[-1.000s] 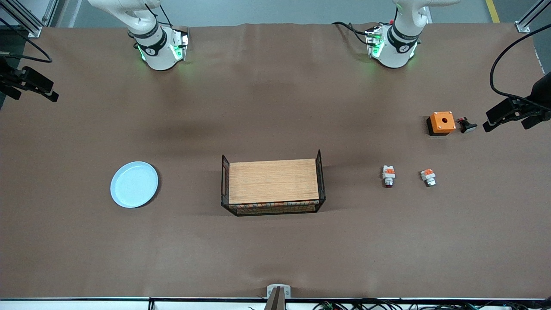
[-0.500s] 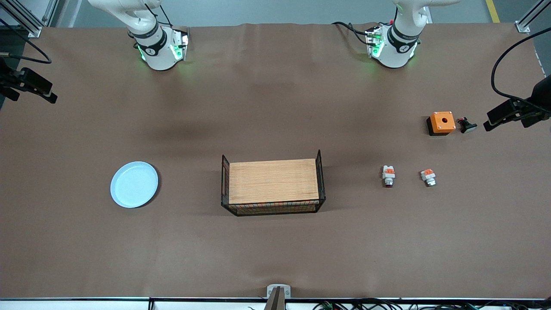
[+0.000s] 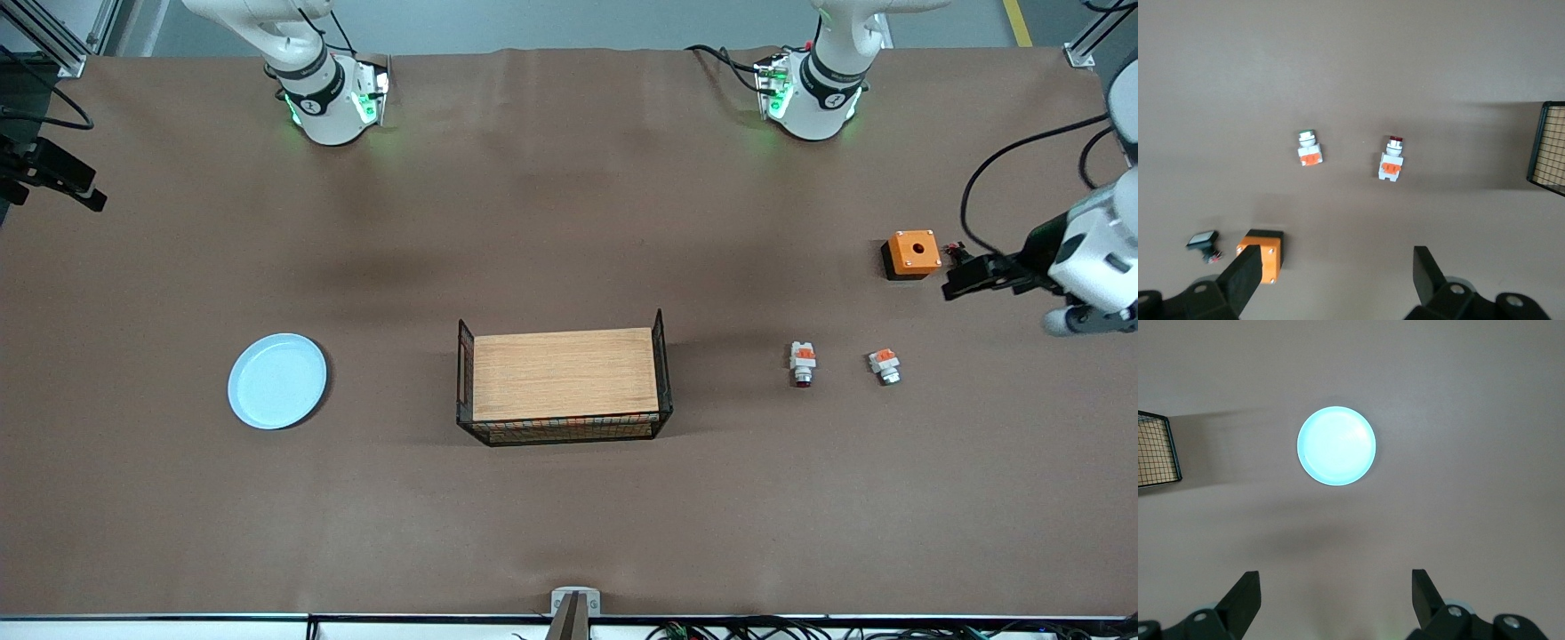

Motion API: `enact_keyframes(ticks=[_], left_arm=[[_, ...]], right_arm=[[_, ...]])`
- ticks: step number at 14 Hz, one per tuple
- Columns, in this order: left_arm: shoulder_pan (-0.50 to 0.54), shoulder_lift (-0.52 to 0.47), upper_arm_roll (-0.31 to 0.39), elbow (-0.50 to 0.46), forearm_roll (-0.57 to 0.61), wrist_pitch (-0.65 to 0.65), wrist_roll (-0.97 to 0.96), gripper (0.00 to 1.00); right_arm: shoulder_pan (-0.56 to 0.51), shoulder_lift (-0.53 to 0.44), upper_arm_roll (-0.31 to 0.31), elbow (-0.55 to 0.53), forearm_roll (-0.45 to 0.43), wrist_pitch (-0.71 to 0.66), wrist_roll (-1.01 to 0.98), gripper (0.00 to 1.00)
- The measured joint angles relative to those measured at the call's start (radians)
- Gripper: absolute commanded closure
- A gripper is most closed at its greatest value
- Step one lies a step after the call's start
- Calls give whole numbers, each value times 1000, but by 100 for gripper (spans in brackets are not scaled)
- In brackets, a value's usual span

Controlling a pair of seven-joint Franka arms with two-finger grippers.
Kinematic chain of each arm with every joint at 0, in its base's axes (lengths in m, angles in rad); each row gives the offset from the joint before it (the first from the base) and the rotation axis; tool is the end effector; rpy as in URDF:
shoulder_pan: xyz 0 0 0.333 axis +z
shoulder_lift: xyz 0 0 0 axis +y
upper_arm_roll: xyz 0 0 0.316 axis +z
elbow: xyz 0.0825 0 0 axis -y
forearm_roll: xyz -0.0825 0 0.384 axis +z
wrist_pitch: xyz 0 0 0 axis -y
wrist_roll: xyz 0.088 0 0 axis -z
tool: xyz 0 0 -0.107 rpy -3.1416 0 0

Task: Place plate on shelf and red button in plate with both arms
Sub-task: 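Reach the left gripper to the red button while the right gripper reaches the plate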

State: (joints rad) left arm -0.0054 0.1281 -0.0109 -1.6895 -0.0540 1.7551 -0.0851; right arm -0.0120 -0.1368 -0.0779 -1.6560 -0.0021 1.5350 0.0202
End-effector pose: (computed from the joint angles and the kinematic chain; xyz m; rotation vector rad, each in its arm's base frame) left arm 0.5957 -0.0142 0.5099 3.0865 0.1242 -0.1007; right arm 0.5053 -0.0488 0.6537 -3.1288 0.1716 -0.0246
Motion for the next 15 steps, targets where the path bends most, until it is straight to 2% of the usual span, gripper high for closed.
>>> enact_keyframes(ticks=[3, 7, 12, 15], left_arm=[[-12, 43, -37, -73, -1, 117, -41, 0], [-25, 136, -85, -97, -1, 190, -54, 0], [-53, 241, -91, -103, 0, 292, -51, 1], [-74, 281, -92, -167, 15, 441, -39, 1]], right_arm=[[2, 23, 4, 1, 0, -2, -3, 0], [-3, 112, 2, 5, 0, 16, -4, 0], [-72, 232, -1, 20, 0, 81, -98, 0], [-115, 306, -2, 20, 0, 162, -188, 0]])
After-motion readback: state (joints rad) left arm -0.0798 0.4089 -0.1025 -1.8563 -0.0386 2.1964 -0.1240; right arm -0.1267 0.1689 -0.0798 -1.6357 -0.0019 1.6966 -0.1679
